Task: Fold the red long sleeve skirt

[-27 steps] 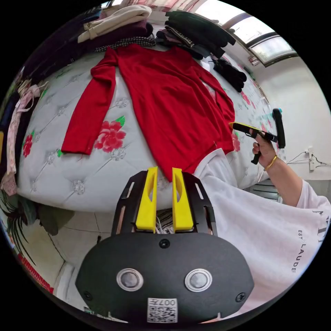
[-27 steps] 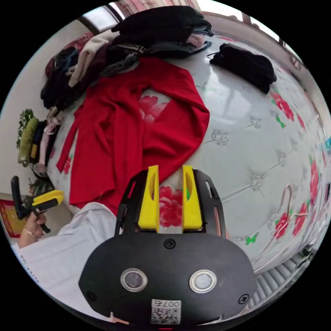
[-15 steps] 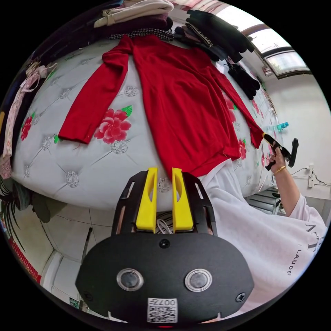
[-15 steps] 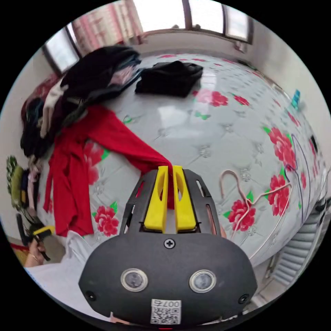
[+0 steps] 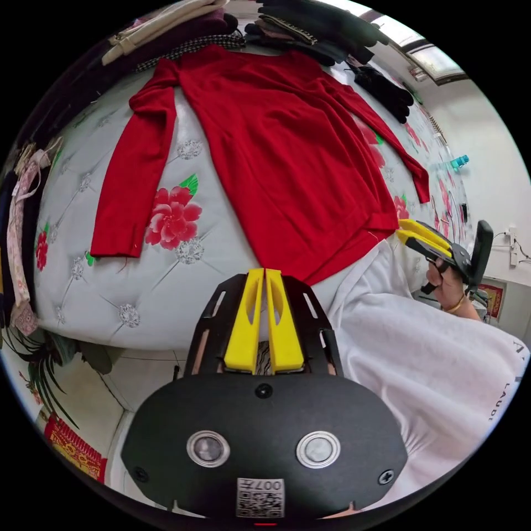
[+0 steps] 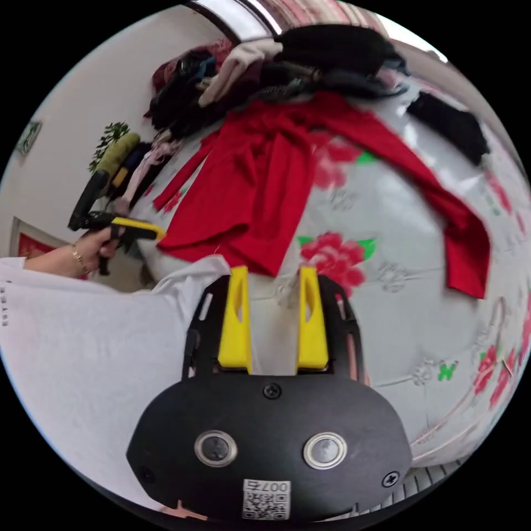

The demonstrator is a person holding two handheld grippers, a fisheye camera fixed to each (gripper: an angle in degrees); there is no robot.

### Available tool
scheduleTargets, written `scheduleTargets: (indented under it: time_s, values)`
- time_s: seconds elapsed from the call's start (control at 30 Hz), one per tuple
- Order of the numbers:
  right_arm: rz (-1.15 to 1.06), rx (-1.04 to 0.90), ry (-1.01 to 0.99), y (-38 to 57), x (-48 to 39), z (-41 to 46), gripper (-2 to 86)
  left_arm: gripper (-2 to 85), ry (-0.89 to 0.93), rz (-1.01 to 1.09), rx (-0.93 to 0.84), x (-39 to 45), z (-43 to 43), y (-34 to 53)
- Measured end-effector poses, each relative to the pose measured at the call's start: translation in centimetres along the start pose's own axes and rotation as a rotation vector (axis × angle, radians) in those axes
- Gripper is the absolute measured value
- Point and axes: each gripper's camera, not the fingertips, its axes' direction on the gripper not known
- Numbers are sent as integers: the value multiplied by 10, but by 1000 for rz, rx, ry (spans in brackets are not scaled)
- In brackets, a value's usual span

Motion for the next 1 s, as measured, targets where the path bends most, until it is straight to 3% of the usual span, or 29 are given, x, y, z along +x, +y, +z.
scheduleTargets:
  time_s: [0.1, 0.33, 0.5, 0.63, 0.77, 1.0]
  values:
    - [-13, -77, -44, -8, 9, -4, 8, -9, 27, -12, 31, -5, -7, -1]
    - [67, 117, -112, -1, 48, -84, -1, -10, 179, -37, 252, -47, -51, 45]
    - [181, 197, -108, 19, 67, -112, 3, -8, 137, -171, 344, -94, -64, 89]
    - [177, 129, -124, 13, 63, -98, 19, 5, 157, -179, 365, -113, -58, 108]
    - [94, 25, -102, -16, 28, -63, 34, 71, 94, -19, 336, -86, -47, 88]
    - [57, -171, -64, -62, -10, 5, 41, 90, -93, 368, 232, -1, -7, 31]
